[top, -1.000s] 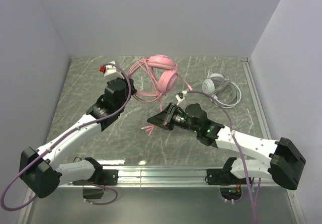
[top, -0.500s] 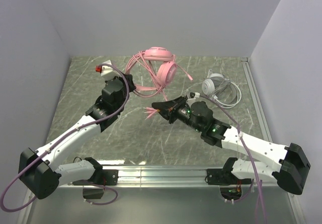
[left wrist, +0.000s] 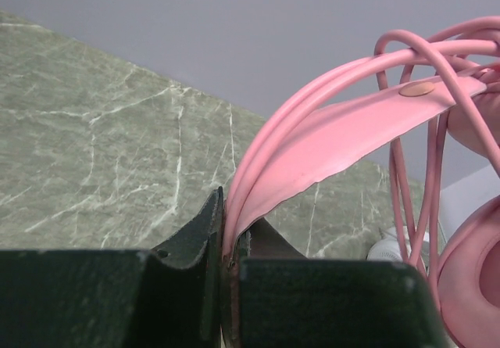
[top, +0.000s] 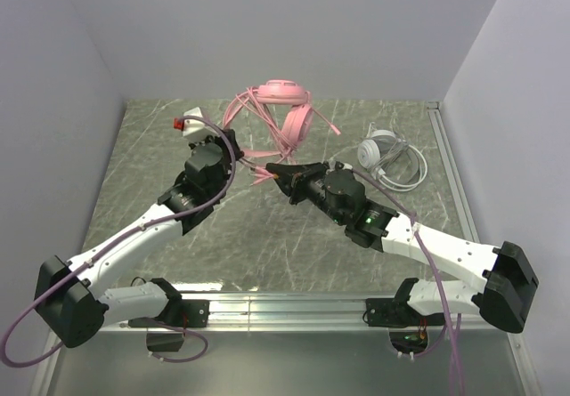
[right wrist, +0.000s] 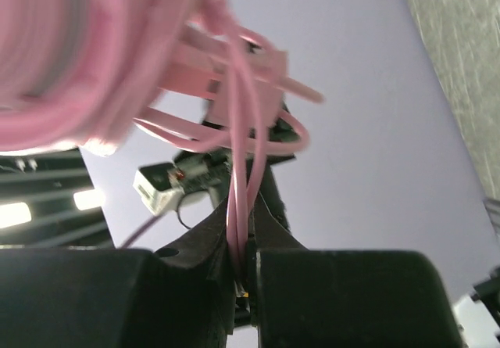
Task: Wrap the headphones
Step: Wrap the headphone cable with the right arm
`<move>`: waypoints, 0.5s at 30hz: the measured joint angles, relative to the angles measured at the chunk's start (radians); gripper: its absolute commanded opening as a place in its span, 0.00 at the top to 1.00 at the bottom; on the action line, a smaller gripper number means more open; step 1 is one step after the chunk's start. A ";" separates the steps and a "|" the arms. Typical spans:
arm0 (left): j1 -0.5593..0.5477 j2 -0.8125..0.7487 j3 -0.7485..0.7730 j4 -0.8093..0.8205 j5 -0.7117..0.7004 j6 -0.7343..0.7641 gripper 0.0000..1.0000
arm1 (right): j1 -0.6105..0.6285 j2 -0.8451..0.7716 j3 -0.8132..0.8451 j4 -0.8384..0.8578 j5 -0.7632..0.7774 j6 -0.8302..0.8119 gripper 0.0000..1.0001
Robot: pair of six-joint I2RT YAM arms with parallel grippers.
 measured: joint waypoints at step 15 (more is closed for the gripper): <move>-0.040 0.007 -0.070 0.111 0.075 0.130 1.00 | -0.018 0.079 0.071 -0.075 0.146 0.026 1.00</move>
